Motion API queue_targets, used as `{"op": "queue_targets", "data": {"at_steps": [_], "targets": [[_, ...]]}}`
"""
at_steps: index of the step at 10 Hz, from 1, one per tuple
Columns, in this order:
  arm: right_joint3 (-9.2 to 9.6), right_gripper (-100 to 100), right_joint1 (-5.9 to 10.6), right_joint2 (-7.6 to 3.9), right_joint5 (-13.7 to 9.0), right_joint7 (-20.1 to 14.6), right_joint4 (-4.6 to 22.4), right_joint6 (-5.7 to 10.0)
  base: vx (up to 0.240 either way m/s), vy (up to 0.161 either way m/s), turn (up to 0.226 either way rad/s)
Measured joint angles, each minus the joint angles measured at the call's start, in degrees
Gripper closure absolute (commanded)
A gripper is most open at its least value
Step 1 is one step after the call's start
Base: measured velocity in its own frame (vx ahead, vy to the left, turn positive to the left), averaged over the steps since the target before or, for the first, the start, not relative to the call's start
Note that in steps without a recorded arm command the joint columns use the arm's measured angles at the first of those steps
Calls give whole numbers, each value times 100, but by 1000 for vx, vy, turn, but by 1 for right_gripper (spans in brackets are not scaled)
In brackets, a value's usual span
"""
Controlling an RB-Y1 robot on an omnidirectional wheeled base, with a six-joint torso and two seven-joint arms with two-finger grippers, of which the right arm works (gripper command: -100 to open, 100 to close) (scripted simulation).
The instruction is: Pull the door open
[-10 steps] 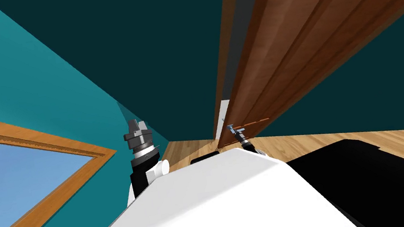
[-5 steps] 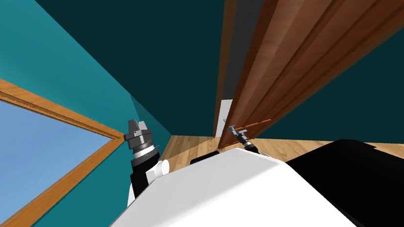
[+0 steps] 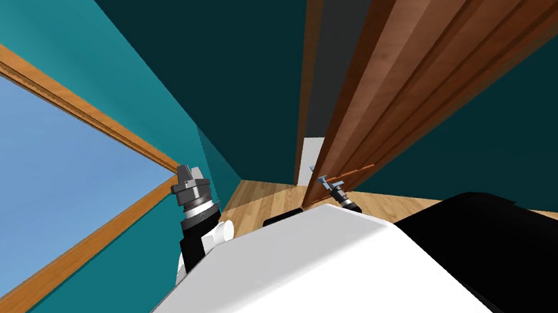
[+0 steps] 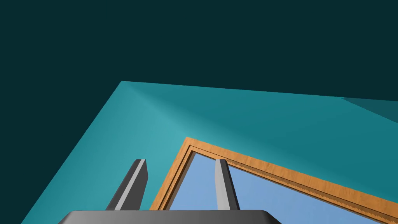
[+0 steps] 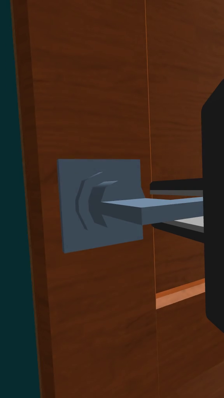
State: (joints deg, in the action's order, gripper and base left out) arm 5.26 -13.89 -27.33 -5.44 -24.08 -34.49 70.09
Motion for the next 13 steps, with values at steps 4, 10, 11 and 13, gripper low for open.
{"op": "queue_targets", "data": {"at_steps": [4,10,11,13], "targets": [[20,100,9,-28,3,-31,92,107,-191,-67,179],[63,100,10,-94,11,-89,271,313,-240,-63,172],[78,100,14,-101,17,-103,303,345,-228,-45,139],[89,100,17,-109,21,-116,373,393,-120,-27,91]]}}
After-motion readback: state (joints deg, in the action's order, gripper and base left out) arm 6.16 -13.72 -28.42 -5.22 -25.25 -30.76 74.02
